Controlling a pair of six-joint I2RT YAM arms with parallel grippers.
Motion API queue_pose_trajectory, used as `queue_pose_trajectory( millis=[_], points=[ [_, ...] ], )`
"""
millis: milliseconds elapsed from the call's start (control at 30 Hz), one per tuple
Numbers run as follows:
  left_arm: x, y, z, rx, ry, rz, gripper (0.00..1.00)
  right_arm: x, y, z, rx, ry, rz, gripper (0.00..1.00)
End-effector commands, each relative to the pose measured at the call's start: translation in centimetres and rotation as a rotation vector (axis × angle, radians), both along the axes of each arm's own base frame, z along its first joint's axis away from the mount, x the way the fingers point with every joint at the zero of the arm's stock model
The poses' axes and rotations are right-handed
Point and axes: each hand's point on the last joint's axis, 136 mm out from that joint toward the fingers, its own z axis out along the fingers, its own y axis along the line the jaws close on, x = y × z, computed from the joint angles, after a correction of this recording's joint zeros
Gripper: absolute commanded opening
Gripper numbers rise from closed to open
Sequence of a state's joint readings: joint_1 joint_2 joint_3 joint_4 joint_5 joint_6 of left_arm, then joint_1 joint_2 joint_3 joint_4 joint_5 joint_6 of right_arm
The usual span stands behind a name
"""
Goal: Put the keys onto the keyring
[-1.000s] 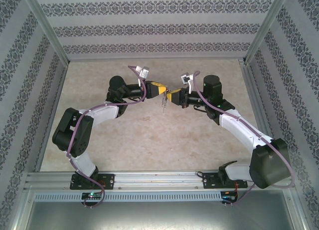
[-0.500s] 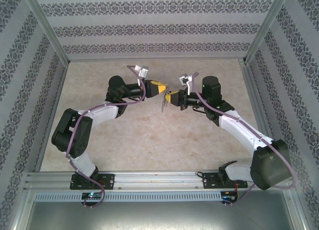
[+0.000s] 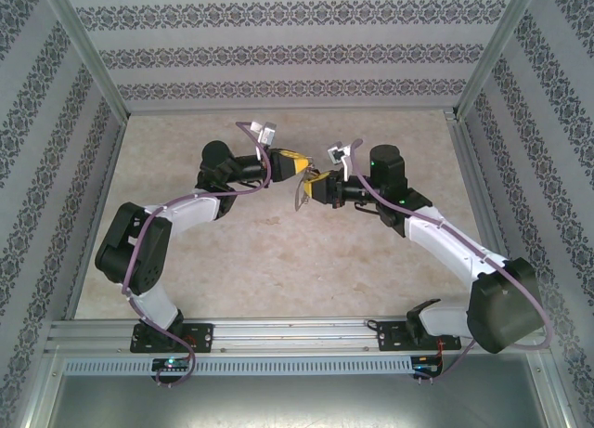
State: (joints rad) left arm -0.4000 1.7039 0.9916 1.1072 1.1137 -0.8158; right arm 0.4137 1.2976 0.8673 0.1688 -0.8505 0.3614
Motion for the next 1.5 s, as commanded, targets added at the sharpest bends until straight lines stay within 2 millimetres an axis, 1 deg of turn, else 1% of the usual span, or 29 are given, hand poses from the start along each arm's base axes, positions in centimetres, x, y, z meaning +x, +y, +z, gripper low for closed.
queue_pose_trajectory(
  millis=[0, 67, 200, 300, 367, 500, 567, 633, 700, 800, 933, 1033, 1167, 1267, 1333, 1467],
  points=[
    [-1.2, 0.2, 2.6, -0.037, -0.099, 0.002, 0.00, -0.1, -1.1, -0.7, -0.014, 0.001, -0.034, 0.28],
    [-1.3, 0.2, 2.7, -0.041, -0.102, -0.001, 0.00, -0.3, -2.0, -0.7, -0.011, -0.001, -0.061, 0.33],
    [-1.4, 0.2, 2.8, -0.043, -0.105, -0.005, 0.00, -0.6, -4.0, -0.4, 0.001, -0.018, -0.135, 0.34],
    [-1.4, 0.2, 2.7, -0.043, -0.104, -0.008, 0.00, -0.4, -5.9, 0.8, 0.038, -0.036, -0.213, 0.34],
    [-1.4, 0.2, 2.7, -0.044, -0.103, -0.008, 0.00, -0.3, -6.6, 2.2, 0.064, -0.058, -0.259, 0.34],
    [-1.4, 0.1, 2.7, -0.049, -0.105, -0.013, 0.00, 0.5, -6.9, 5.0, 0.139, -0.071, -0.323, 0.34],
    [-1.3, 0.1, 2.7, -0.055, -0.107, -0.012, 0.00, 1.0, -6.7, 6.2, 0.178, -0.074, -0.335, 0.33],
    [-1.3, 0.1, 2.7, -0.060, -0.103, -0.014, 0.00, 1.2, -6.1, 7.1, 0.206, -0.076, -0.318, 0.31],
    [-1.3, 0.1, 2.7, -0.061, -0.101, -0.014, 0.00, 1.2, -5.2, 7.6, 0.209, -0.080, -0.293, 0.31],
    [-1.3, 0.1, 2.7, -0.061, -0.102, -0.014, 0.00, 1.4, -4.1, 7.8, 0.206, -0.083, -0.268, 0.29],
    [-1.3, 0.1, 2.7, -0.060, -0.104, -0.012, 0.00, 1.6, -2.7, 7.7, 0.206, -0.076, -0.235, 0.27],
    [-1.3, 0.2, 2.7, -0.061, -0.105, -0.008, 0.00, 1.6, -1.7, 6.8, 0.193, -0.056, -0.211, 0.23],
    [-1.3, 0.2, 3.0, -0.065, -0.111, -0.004, 0.00, 1.3, -0.5, 4.7, 0.165, -0.012, -0.179, 0.19],
    [-1.3, 0.2, 3.0, -0.063, -0.113, -0.007, 0.00, 1.2, -0.1, 3.7, 0.155, 0.008, -0.173, 0.17],
    [-1.3, 0.2, 3.0, -0.063, -0.112, -0.006, 0.00, 1.1, -0.3, 3.5, 0.150, 0.007, -0.178, 0.18],
    [-1.4, 0.3, 3.0, -0.063, -0.113, -0.003, 0.00, 0.9, -1.5, 3.9, 0.138, -0.010, -0.208, 0.19]
  ],
)
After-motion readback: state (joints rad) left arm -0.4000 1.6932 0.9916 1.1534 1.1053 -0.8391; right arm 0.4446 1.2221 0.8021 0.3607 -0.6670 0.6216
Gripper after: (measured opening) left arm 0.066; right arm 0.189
